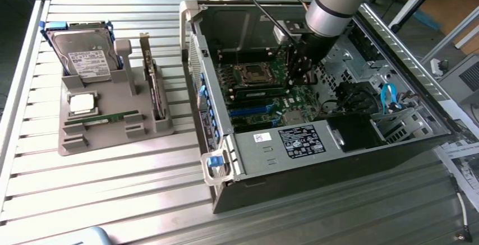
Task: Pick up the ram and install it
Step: 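Press down the ram until it locks into place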
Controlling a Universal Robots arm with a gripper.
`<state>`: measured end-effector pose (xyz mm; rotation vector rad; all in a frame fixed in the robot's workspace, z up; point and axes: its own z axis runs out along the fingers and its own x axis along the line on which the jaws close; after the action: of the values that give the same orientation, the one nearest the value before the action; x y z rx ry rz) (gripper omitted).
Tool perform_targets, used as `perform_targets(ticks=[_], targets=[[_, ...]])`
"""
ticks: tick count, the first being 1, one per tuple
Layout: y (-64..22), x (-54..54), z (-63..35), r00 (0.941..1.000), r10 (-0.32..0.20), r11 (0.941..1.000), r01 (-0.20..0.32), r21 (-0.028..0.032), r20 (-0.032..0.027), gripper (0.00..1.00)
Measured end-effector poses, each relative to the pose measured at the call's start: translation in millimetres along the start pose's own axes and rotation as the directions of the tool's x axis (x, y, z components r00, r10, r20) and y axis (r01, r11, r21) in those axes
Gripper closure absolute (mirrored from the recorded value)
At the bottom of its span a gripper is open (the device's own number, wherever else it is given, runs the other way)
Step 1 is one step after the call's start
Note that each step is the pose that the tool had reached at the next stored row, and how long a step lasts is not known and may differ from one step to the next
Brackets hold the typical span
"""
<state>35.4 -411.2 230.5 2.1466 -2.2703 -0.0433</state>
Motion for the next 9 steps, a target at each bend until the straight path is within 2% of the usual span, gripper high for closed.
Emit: perform_targets(ticks=[6,9], targets=[[0.0,0.1,-1.6,1.0,0.0,1.0,0.0,0.0006,0.0031,0.89],[0.1,0.2,-5.4,1.0,0.0,1.0,0.0,0.0002,0.0014,0.89]])
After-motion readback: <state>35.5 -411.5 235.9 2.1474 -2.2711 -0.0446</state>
